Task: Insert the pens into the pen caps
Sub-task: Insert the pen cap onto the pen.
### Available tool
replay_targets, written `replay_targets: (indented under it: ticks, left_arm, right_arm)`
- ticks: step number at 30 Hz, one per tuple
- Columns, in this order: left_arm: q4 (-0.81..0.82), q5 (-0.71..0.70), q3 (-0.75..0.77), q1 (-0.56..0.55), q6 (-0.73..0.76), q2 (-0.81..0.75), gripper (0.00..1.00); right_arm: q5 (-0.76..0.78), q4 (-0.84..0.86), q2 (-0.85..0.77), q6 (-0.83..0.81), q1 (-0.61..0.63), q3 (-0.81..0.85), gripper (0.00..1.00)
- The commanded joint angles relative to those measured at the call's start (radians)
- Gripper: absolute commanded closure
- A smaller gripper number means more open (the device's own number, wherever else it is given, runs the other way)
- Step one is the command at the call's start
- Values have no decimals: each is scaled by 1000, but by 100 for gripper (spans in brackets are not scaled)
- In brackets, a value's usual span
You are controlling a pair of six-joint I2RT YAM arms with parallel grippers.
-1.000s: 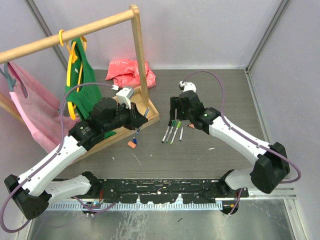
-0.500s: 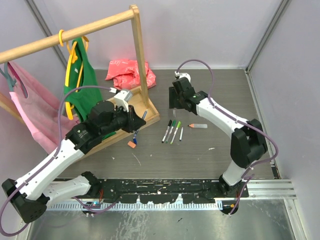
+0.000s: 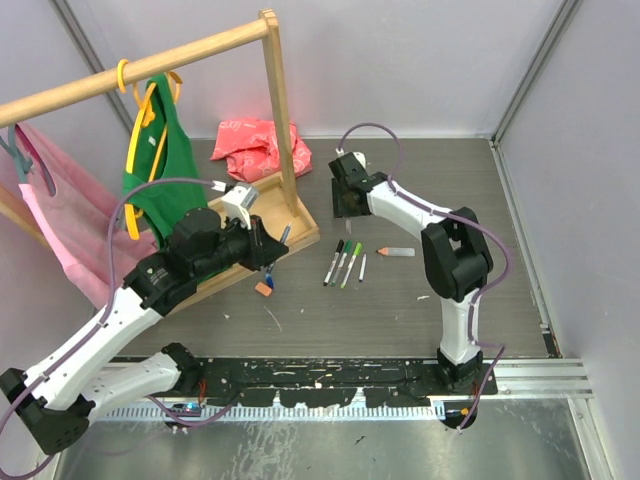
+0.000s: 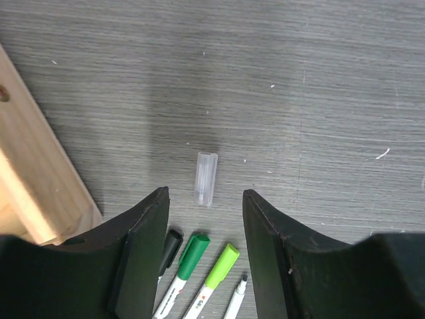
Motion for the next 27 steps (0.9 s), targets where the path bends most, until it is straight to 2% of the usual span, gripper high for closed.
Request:
replay_targets:
  ticks: [1,11,27]
  left_arm:
    - [12,17,3,3,-10,-28,100]
    - [16,19,4,3,-17,-31,100]
    - [34,27,11,2,-34,-18,100]
  right_arm:
    - [40,-18,19,10,-5,72,47]
    - [29,-47,97,61,-7,90,48]
    - [2,-51,141,55,-8,83,56]
